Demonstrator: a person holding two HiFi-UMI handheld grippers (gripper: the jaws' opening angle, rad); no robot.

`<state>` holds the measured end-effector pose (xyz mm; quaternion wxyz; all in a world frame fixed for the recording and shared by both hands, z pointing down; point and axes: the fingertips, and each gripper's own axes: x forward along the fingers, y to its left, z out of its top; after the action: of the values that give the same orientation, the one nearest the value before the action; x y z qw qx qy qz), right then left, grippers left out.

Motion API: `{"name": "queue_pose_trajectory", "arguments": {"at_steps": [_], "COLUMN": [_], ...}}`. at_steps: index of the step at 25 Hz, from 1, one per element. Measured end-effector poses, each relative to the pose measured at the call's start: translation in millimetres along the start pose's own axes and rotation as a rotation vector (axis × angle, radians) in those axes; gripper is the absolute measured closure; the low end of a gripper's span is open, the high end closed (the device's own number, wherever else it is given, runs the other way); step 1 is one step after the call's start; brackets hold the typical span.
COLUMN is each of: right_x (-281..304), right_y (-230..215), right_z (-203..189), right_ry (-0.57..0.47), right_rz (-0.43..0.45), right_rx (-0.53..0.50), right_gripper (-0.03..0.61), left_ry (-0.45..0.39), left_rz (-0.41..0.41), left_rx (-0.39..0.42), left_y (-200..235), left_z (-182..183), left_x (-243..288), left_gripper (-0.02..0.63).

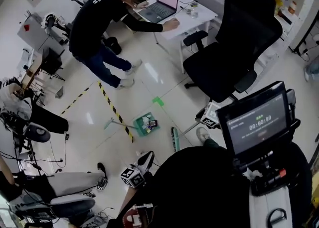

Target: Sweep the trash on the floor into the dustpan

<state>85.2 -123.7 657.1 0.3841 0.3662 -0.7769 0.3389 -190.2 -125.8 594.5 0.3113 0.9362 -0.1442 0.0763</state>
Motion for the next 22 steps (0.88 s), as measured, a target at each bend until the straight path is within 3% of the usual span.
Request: {"name": "queue_pose_trajectory", "arguments": {"at_steps": [5, 9, 12, 17, 22], "right_x": [-45, -79, -116, -186, -238], "right_y": [58, 80, 82, 79, 87], "right_z": [-52, -101, -132, -185, -251], "right_ry": [-0.006, -0.020, -0.041, -0.075, -0.087], "right_rz": [-0.052, -0.063, -0.057, -0.053, -0.038], "right_rx": [0.057, 0.051, 0.020, -0.045, -0.047], "right_gripper": [0.531, 0.531, 0.531, 0.532, 0.534], "left_ry": [0.054, 0.013, -0.019, -0.114, -0.077], "left_rz": [-0.067, -0.099, -0.079, -0.026, -0.028], "left_rx": [0.022, 0.079, 0.102, 0.021, -0.010], "left_y": [-45, -93, -137, -223, -324], "left_z": [-18, -22, -28, -63, -116], "left_x": [-26, -17, -2, 31, 53], "left_gripper": [0.617, 0.617, 0.617, 0.617, 0.617]}}
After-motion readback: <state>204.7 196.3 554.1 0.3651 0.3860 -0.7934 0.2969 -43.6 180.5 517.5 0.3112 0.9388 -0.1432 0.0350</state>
